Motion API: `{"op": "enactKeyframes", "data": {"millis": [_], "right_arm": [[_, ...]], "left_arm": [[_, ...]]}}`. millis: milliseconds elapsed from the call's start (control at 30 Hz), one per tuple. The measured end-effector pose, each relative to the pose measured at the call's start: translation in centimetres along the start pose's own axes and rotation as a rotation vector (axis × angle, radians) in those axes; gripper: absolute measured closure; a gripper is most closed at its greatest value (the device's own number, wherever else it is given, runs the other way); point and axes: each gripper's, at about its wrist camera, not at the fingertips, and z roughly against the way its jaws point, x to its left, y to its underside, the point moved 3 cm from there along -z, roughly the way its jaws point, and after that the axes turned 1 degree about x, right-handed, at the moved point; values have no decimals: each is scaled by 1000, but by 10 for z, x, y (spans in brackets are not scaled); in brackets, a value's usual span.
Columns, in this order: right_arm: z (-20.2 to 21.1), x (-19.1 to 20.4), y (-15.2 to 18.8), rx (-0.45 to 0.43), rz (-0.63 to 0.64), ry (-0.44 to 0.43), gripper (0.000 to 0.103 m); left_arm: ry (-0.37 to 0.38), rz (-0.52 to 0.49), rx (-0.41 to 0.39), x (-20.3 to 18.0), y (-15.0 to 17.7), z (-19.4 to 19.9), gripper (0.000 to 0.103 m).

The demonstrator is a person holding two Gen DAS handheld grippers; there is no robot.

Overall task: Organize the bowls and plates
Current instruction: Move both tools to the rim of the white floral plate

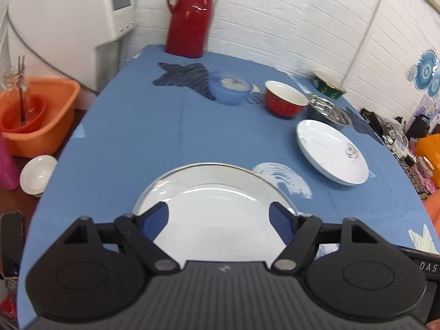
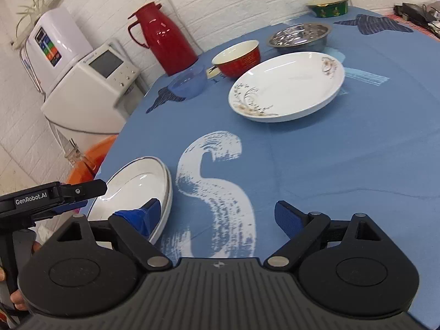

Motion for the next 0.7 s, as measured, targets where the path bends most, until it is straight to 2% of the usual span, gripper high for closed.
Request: {"op": "enactKeyframes", "data": {"millis": [33, 167, 400, 567, 700], "right_arm": [[2, -8, 0, -5, 9, -1, 26], [3, -33, 0, -14, 27, 82, 26], [15, -63, -14, -44, 27, 89, 26], [11, -82, -62, -84, 47, 70, 26], [-16, -98, -102, -61, 56, 101, 26]], "left_arm": [[4, -7, 6, -7, -1, -3, 29], [21, -43, 41, -37, -10, -20, 29], [43, -96, 105, -91, -37, -62, 28], [48, -100, 164, -113, -62, -103, 28], [75, -79, 222, -124, -82, -137, 28]]}}
